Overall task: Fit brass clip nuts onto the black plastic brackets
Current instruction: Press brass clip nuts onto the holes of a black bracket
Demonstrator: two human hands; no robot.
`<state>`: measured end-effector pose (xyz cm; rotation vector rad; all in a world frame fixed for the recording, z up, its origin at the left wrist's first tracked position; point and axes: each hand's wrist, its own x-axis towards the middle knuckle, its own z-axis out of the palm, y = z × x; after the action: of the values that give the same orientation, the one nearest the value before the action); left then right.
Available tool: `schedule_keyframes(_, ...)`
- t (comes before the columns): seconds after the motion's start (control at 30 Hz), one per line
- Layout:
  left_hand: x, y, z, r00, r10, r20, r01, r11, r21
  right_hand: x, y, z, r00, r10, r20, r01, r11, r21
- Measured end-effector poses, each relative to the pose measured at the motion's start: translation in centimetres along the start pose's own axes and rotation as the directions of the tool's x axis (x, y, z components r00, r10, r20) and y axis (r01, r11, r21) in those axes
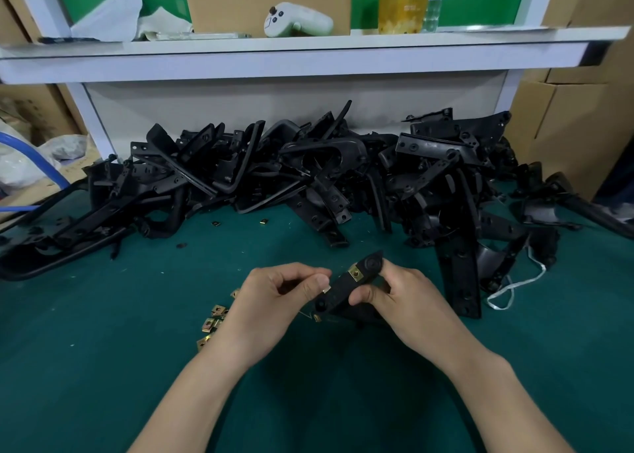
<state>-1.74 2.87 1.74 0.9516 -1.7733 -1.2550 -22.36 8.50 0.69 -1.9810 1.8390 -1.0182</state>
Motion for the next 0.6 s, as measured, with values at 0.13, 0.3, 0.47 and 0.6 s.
schedule_keyframes(0.13,0.1,-0.1,0.1,1.0,-0.002,-0.005,0.002,1.0,-0.011,0.0,-0.1,0.0,1.0,-0.004,-0.009,0.004,1.0,-0.022)
schedule_keyframes(0.3,0.1,-0.3,0.0,1.0,-0.005,0.002,0.005,1.0,0.013,0.0,-0.4,0.1,1.0,0.004,-0.003,-0.004,0.999,-0.032)
schedule_keyframes(0.47,-0.1,-0.1,0.6,0.999,0.014,-0.053,-0.014,1.0,0.009,0.1,-0.2,0.2,1.0,0.018,-0.021,-0.019,0.999,-0.049)
schedule_keyframes(0.6,-0.6,0.1,1.9,0.99,0.048,-0.131,-0.04,0.998,0.058,0.2,0.0,0.6,0.995,0.057,-0.086,-0.056,0.998,0.011)
